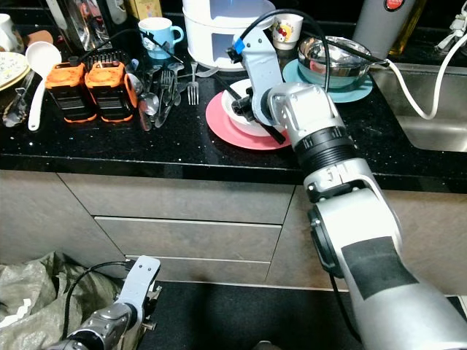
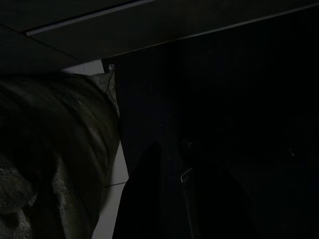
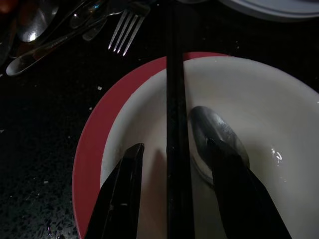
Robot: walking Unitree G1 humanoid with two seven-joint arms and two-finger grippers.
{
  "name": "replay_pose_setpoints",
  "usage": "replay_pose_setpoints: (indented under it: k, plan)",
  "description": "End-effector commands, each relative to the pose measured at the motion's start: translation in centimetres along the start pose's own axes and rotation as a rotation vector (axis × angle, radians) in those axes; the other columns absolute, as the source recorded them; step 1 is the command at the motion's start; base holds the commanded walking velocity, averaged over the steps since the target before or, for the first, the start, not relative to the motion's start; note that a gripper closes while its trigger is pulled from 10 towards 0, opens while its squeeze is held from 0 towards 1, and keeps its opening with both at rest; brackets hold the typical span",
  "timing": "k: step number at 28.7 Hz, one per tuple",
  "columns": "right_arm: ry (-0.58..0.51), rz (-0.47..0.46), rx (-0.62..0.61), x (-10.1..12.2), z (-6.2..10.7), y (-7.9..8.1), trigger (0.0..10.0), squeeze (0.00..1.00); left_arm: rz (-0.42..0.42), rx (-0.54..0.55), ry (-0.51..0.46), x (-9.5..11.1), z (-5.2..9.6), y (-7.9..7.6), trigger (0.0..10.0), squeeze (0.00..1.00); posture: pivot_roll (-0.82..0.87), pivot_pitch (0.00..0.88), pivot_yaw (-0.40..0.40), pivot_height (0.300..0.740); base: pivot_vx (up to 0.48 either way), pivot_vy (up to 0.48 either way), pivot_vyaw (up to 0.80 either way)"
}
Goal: Kitchen organization
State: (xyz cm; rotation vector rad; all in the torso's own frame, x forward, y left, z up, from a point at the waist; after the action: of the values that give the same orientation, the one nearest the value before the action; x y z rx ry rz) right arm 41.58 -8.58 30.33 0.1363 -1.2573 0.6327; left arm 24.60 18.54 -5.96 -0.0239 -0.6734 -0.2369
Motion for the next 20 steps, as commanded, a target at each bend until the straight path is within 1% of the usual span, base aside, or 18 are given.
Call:
replay_pose_setpoints:
  k: [1,2,3,4,7,11,15,17,18,20]
  plan:
    - [0.024,-0.016,-0.002,-0.2,0.1,-0.2,10.0,0.00,-0.015,-0.005,0.022,-0.8,0.1,-0.2,10.0,0.00,0.01,0.117,-0.027,0.740,0.000,0.000,0.00]
    - [0.024,-0.016,-0.002,-0.2,0.1,-0.2,10.0,0.00,-0.015,-0.005,0.022,-0.8,0.1,-0.2,10.0,0.00,0.01,0.117,-0.027,0.740,0.000,0.000,0.00]
    - [0.020,-0.025,-0.007,-0.1,0.1,-0.3,4.2,0.00,-0.016,-0.005,0.022,-0.8,0.1,-0.2,10.0,0.00,0.01,0.117,-0.027,0.740,0.000,0.000,0.00]
    - [0.017,-0.032,-0.010,0.0,0.1,-0.4,0.0,0.00,-0.016,-0.004,0.021,-0.8,0.1,-0.2,10.0,0.00,0.01,0.117,-0.027,0.740,0.000,0.000,0.00]
    - [0.011,-0.047,-0.010,0.2,0.2,-0.5,0.0,0.00,-0.015,-0.003,0.021,-0.8,0.1,-0.2,10.0,0.00,0.01,0.117,-0.027,0.740,0.000,0.000,0.00]
    - [0.012,-0.041,-0.008,0.3,0.3,-0.5,0.0,0.00,-0.015,-0.002,0.021,-0.8,0.1,-0.2,10.0,0.00,0.01,0.106,-0.033,0.740,0.000,0.000,0.00]
    - [0.002,-0.037,-0.006,0.7,0.4,-0.5,0.0,0.00,-0.004,0.005,0.018,-0.8,0.1,-0.1,10.0,0.00,0.01,0.116,-0.031,0.740,0.000,0.000,0.00]
    - [-0.041,-0.067,0.009,1.1,0.4,-0.4,0.0,0.00,-0.002,0.005,0.018,-0.8,0.1,-0.1,10.0,0.00,0.01,0.113,-0.031,0.740,0.000,0.000,0.00]
    - [-0.041,-0.067,0.009,1.1,0.4,-0.4,0.0,0.00,-0.002,0.005,0.018,-0.8,0.1,-0.1,10.0,0.00,0.01,0.113,-0.031,0.740,0.000,0.000,0.00]
    - [-0.118,-0.110,0.050,2.0,0.5,-0.1,0.0,0.00,-0.004,0.005,0.018,-0.8,0.0,-0.2,10.0,0.00,0.01,0.114,-0.029,0.740,0.000,0.000,0.00]
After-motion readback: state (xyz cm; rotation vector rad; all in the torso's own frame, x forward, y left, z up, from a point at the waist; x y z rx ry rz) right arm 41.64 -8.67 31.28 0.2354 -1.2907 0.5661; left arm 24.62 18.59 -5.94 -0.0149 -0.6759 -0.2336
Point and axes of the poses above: a point about 5 cm out from each wrist's last joint towards the gripper, its own z axis pointing back from the gripper into the wrist, its own x axis along the axis of the wrist's last joint, y = z × x, the point moved 1 cm from there along -z, pointing out of the wrist towards the gripper, and after that the axes turned 3 degrees about z, right-handed, at the moved point
